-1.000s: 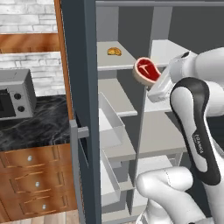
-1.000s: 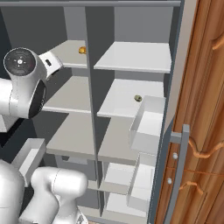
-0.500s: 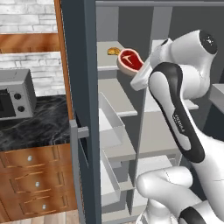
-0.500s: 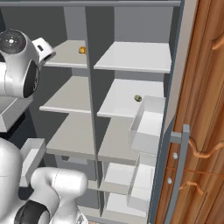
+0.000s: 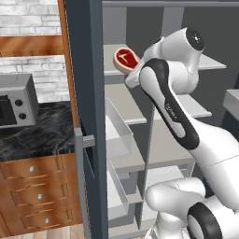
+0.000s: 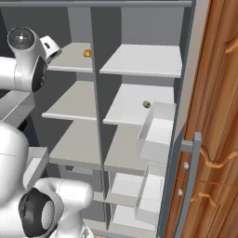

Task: There's a steak in the fridge that needs to be moved to the freezer for freezing. Pick up the steak from the fridge, place it on any shelf in the freezer, and close the fridge and freezer doors when done.

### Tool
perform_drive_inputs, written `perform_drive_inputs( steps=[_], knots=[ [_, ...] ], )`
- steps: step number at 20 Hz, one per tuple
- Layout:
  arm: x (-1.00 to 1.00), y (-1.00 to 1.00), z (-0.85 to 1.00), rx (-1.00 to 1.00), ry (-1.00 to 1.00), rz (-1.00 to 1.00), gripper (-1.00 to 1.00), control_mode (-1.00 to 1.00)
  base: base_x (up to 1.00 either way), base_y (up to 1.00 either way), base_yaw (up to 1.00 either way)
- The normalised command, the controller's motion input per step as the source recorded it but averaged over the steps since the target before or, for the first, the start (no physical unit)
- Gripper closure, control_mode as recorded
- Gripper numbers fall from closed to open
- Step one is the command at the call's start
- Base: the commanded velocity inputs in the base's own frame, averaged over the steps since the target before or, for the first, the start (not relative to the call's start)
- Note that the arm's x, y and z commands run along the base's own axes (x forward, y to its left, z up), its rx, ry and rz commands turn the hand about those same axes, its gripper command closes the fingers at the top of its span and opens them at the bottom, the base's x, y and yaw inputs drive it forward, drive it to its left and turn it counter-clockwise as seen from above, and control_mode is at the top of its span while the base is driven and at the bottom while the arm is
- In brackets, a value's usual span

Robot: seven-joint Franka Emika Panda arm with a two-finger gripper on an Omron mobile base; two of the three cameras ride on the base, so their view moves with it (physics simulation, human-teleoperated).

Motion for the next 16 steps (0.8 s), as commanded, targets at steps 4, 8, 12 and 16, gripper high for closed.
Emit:
perform_drive_inputs(
  steps=[4,8,12,16],
  knots=[
    [0.68,0.23,0.0,0.0,0.01,0.0,1.0,-1.0,0.0,0.0,0.0],
    [0.64,0.24,-0.03,-0.01,0.0,0.0,1.0,-1.0,0.0,0.0,0.0],
    [0.65,0.05,-0.28,0.0,0.0,0.0,1.0,-1.0,0.0,0.0,0.0],
    [0.63,0.2,-0.31,-0.03,0.0,0.0,1.0,-1.0,0.0,0.0,0.0]
  ],
)
